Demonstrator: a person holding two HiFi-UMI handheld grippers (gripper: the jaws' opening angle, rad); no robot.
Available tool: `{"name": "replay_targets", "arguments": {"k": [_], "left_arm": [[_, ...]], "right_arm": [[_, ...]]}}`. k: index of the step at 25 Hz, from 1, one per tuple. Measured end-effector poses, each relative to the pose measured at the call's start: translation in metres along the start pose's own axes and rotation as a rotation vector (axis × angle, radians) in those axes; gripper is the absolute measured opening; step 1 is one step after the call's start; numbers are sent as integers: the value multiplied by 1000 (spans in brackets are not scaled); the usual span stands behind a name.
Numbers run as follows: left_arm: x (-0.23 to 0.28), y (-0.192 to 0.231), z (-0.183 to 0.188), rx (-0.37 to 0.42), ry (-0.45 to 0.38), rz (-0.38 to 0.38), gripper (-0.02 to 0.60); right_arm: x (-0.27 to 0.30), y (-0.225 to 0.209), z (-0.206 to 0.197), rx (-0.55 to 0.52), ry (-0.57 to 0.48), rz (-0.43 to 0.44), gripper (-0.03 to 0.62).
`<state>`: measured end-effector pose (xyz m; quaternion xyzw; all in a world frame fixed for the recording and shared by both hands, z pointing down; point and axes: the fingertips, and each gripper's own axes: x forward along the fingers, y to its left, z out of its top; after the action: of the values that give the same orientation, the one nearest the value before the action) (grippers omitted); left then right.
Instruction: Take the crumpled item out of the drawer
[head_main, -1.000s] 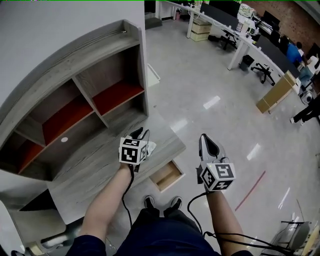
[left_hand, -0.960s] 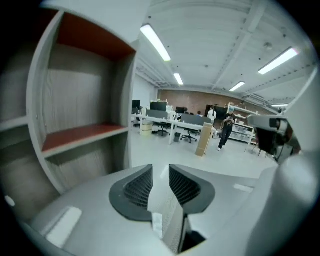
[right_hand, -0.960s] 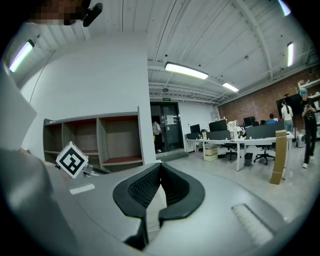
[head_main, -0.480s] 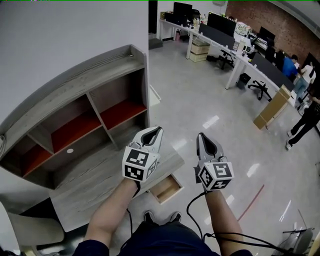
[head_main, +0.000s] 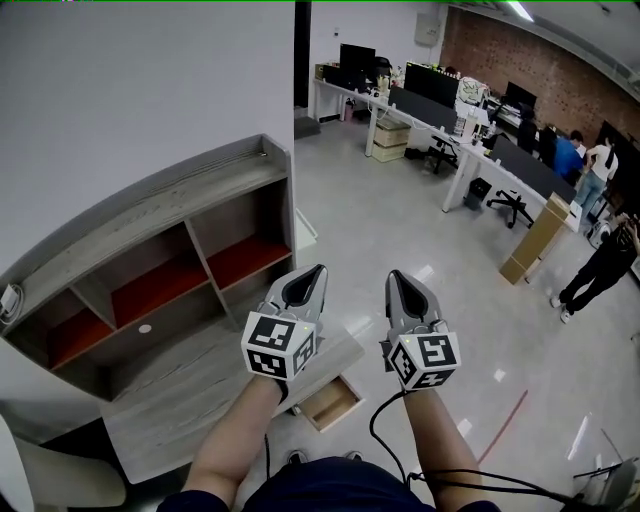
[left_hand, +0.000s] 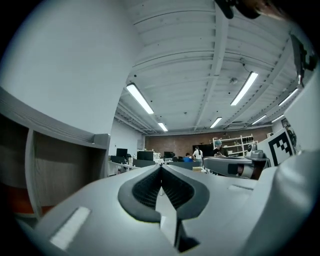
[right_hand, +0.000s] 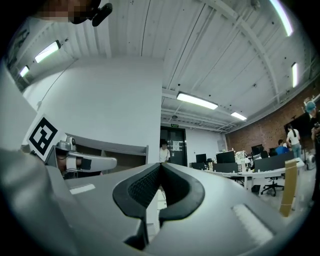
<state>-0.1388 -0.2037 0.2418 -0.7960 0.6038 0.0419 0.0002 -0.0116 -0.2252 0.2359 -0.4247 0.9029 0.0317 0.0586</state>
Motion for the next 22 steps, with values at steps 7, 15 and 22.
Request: {"name": "replay_targets", "arguments": {"k": [7, 15, 22], "left_arm": [[-5, 7, 19, 32, -65, 22, 4], [-1, 34, 19, 44, -70, 67, 5], [-1, 32, 20, 24, -74, 50, 5]], "right_arm": [[-9, 1, 23, -64, -57, -16, 6], [-9, -23, 17, -63, -42, -45, 6], [-6, -22, 12, -50, -29, -31, 6]]}}
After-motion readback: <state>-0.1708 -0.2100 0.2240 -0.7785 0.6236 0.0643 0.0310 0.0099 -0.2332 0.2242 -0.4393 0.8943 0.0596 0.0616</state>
